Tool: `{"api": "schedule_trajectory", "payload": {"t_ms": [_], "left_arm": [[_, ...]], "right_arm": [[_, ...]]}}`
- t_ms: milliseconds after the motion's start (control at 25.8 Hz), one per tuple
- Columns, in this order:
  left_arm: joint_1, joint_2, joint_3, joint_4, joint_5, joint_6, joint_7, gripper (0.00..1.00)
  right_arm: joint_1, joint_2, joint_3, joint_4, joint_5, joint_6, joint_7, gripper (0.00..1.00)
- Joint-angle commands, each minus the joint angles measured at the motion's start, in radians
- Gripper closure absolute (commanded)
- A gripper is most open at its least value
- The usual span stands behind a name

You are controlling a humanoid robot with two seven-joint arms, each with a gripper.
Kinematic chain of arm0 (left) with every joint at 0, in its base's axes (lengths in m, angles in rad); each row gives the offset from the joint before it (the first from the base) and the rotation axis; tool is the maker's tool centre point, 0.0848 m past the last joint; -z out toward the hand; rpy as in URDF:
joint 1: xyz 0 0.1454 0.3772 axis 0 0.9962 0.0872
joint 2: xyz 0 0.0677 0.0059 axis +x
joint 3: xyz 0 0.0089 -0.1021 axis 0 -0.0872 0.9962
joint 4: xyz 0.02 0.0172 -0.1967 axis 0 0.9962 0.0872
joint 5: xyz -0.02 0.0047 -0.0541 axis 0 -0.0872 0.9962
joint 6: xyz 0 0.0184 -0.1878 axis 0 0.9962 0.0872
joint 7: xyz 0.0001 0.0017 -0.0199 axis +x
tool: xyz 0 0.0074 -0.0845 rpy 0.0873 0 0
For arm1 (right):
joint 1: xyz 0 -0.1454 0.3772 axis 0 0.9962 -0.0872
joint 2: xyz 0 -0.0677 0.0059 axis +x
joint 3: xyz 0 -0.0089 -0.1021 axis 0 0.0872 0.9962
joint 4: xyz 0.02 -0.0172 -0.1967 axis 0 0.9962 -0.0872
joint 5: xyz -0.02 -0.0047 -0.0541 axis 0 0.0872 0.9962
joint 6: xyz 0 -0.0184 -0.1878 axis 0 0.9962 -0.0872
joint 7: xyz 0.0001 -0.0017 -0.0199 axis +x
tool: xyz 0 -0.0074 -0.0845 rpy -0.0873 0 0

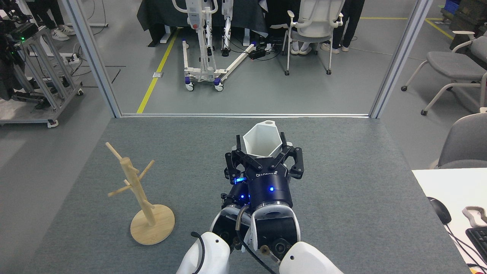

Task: Hang cup on storage rack
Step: 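Open the right gripper and raise it off the cup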

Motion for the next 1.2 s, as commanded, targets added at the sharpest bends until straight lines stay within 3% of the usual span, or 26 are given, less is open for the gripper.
{"api": "schedule_trajectory", "payload": {"t_ms": [0, 697, 1007, 1162], "left_arm": [[0.0, 0.001, -0.001, 0.0, -0.001, -0.158, -0.006, 1.0], [0.018, -0.001, -0.006, -0.026, -0.074, -0.176, -0.006, 1.0], [0.167, 0.024, -0.003, -0.138, -0.163, -0.167, 0.022, 1.0], [0.311, 0.077, 0.003, -0.253, -0.236, -0.124, 0.088, 1.0]], "right_arm": [[-0.011, -0.003, -0.002, -0.006, 0.002, -0.051, -0.048, 0.0], [-0.055, -0.023, -0.055, -0.029, 0.003, -0.051, -0.244, 0.0], [-0.055, -0.072, -0.127, -0.039, 0.002, -0.053, -0.365, 0.0], [-0.049, -0.115, -0.197, -0.039, -0.009, -0.108, -0.376, 0.0]]}}
